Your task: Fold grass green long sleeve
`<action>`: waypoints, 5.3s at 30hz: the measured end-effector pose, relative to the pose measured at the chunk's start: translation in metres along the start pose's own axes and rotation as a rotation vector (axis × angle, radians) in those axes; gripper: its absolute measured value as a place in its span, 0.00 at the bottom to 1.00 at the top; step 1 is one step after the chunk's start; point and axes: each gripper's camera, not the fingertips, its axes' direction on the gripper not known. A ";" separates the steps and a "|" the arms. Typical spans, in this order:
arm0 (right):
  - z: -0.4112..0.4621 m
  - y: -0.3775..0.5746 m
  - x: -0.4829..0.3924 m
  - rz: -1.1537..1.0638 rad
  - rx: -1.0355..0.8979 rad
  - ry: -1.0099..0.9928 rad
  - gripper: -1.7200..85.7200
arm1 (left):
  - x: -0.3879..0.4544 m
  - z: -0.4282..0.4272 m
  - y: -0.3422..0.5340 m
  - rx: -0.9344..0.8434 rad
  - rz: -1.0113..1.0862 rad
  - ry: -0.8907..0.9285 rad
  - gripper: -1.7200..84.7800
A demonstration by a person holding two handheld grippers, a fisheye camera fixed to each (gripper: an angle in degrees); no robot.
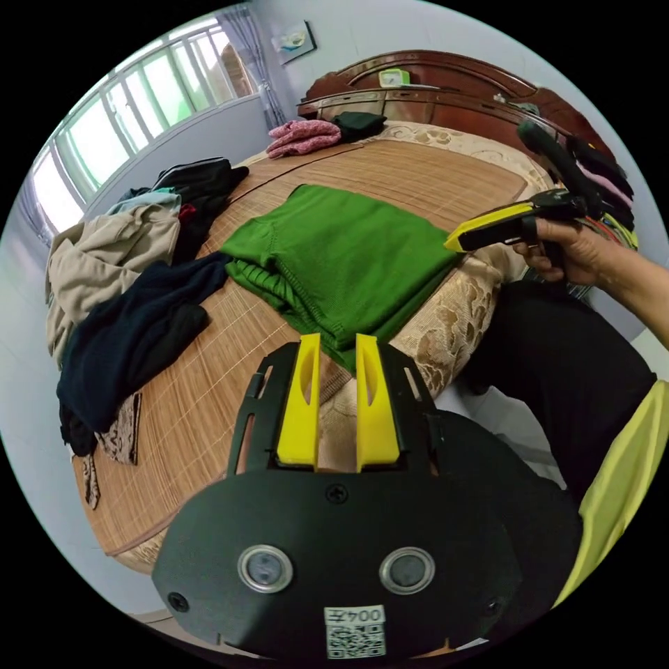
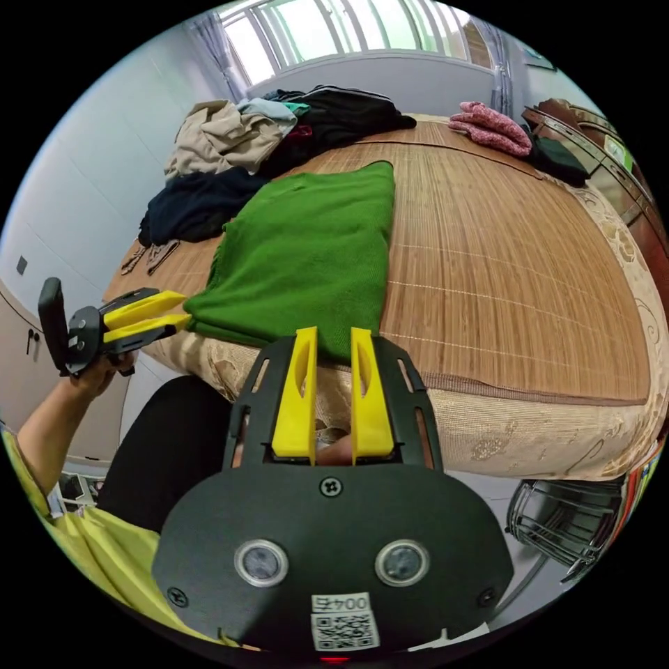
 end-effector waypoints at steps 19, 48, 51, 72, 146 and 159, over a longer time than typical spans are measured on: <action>0.038 -0.050 -0.181 -0.707 -0.019 0.062 0.13 | 0.004 0.056 0.098 -0.013 -0.374 0.147 0.10; 0.030 -0.084 -0.128 -0.531 -0.082 -0.069 0.09 | 0.035 0.121 0.149 -0.039 -0.533 0.154 0.06; 0.007 -0.087 -0.080 -0.372 -0.030 -0.118 0.09 | 0.032 0.111 0.143 0.009 -0.556 0.109 0.05; -0.012 -0.092 0.105 0.031 0.070 -0.169 0.15 | 0.068 0.226 0.057 0.082 -0.502 0.271 0.02; 0.052 -0.132 0.159 -0.212 0.001 -0.347 0.15 | 0.087 0.424 -0.023 -0.009 -0.632 0.470 0.14; 0.060 -0.137 0.182 -0.175 0.019 -0.393 0.11 | -0.023 0.529 -0.132 -0.130 -0.917 0.539 0.13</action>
